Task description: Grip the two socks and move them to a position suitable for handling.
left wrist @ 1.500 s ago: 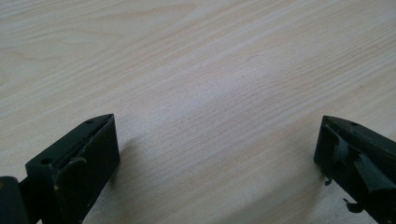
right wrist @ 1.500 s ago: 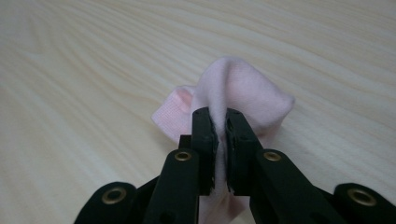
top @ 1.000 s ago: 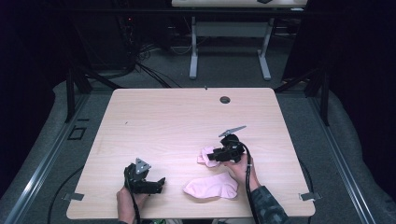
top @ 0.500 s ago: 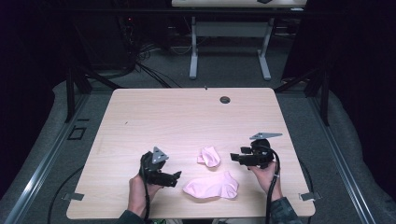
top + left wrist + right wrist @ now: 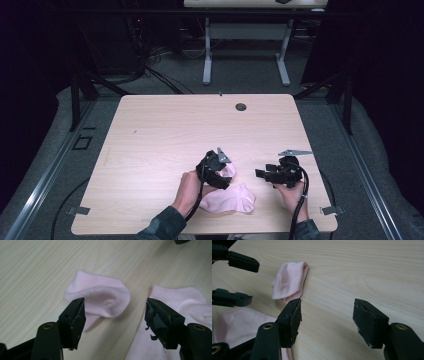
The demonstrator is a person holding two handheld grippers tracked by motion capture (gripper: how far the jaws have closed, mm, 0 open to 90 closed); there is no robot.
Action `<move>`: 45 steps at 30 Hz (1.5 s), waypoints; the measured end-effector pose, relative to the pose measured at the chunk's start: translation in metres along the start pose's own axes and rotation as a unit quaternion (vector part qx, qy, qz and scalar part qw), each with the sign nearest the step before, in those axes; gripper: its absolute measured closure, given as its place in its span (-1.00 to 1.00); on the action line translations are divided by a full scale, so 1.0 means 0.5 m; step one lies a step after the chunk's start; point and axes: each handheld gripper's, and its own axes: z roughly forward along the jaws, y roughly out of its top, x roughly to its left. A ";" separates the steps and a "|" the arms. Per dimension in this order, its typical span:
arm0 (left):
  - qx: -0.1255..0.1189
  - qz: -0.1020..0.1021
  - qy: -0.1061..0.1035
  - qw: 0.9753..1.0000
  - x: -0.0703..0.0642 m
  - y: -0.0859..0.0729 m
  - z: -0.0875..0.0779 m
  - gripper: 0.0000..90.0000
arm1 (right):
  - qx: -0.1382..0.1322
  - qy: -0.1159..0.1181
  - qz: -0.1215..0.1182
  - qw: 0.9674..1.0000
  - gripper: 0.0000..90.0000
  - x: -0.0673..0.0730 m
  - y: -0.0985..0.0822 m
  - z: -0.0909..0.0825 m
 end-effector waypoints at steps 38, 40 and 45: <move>-0.021 -0.079 -0.055 0.995 0.069 0.047 0.002 0.93 | 0.032 0.025 -0.042 0.998 -0.06 0.053 0.028 0.070; -0.028 -0.082 -0.054 0.995 0.072 0.051 -0.007 0.93 | 0.038 0.026 -0.043 0.998 -0.06 0.057 0.033 0.090; -0.037 -0.086 -0.060 0.994 0.078 0.052 -0.019 0.93 | 0.049 0.013 -0.048 0.998 -0.01 0.062 0.047 0.128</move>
